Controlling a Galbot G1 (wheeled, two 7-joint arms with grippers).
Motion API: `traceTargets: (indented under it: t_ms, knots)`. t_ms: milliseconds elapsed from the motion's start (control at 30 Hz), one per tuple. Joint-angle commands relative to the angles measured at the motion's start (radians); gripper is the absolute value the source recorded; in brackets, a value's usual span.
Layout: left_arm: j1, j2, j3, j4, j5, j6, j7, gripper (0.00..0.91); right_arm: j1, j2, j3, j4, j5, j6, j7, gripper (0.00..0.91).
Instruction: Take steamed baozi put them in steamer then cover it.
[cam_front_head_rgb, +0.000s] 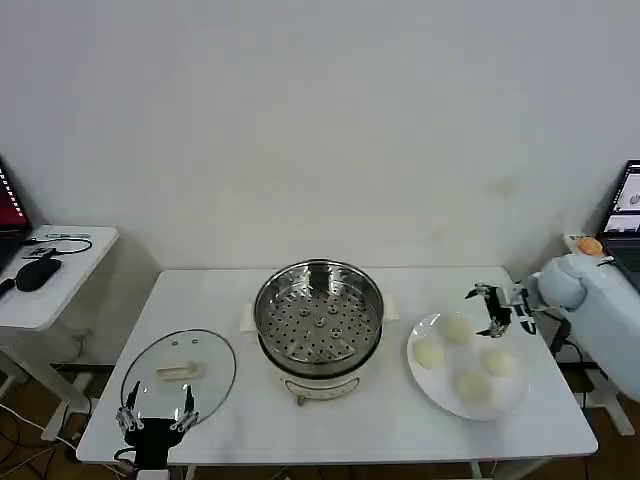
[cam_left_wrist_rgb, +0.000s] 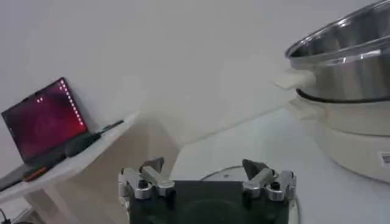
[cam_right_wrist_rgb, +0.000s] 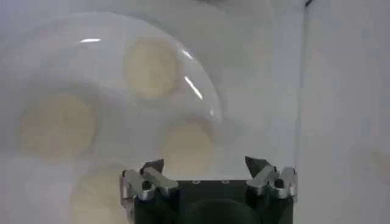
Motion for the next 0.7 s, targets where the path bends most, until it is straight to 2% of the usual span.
traceTargets:
  t_ms: [33, 167, 500, 700]
  knots:
    - [-0.006, -0.003, 0.0, 0.0, 0.007, 0.001, 0.001, 0.907, 0.09, 0.057, -0.159, -0.104, 0.031, -0.071, -0.03, 0.907]
    - [-0.001, -0.003, 0.0, -0.001, 0.009, -0.001, 0.001, 0.907, 0.091, 0.085, -0.158, -0.13, 0.028, -0.094, -0.004, 0.907]
    - [0.001, -0.006, -0.003, -0.004, 0.011, -0.002, 0.0, 0.907, 0.087, 0.141, -0.17, -0.192, -0.007, -0.102, 0.008, 0.907]
    - [-0.001, -0.007, -0.001, -0.005, 0.014, -0.002, 0.002, 0.907, 0.097, 0.167, -0.165, -0.227, -0.018, -0.106, 0.024, 0.846]
